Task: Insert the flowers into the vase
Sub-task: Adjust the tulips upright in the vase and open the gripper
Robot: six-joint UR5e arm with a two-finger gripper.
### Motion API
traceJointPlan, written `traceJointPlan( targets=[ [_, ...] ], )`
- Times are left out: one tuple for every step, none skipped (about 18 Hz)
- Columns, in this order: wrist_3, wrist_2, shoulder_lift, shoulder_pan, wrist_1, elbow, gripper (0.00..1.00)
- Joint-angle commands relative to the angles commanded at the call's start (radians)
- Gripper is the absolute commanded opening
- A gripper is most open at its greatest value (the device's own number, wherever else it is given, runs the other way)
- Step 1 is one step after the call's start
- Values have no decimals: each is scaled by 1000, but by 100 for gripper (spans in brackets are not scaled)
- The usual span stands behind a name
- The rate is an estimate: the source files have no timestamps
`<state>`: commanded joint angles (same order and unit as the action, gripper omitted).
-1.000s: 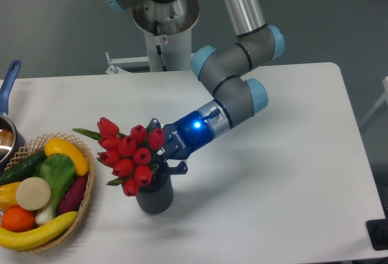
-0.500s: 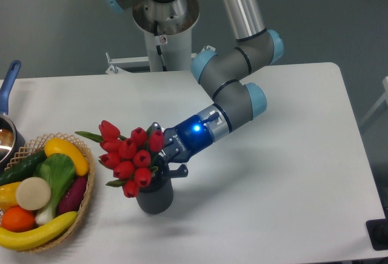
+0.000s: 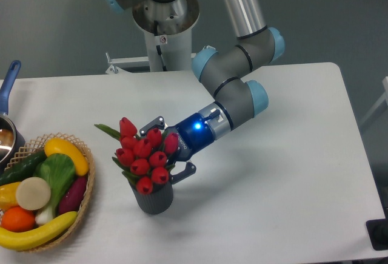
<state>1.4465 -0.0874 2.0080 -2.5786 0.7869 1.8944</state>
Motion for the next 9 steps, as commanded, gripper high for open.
traceJointPlan(
  targets=[
    [0, 0, -3, -2, 0, 0, 100],
    [0, 0, -5, -2, 0, 2, 100],
    [0, 0, -6, -3, 0, 3, 100],
    [2, -2, -12, -5, 0, 3, 100],
    [2, -3, -18, -5, 0, 5, 100],
    [2, -26, -20, -5, -2, 3, 100],
    [3, -60, -28, -5, -2, 2, 100],
    [2, -98, -38, -5, 0, 0, 100],
    [2, -124, -43, -5, 0, -3, 100]
  ],
)
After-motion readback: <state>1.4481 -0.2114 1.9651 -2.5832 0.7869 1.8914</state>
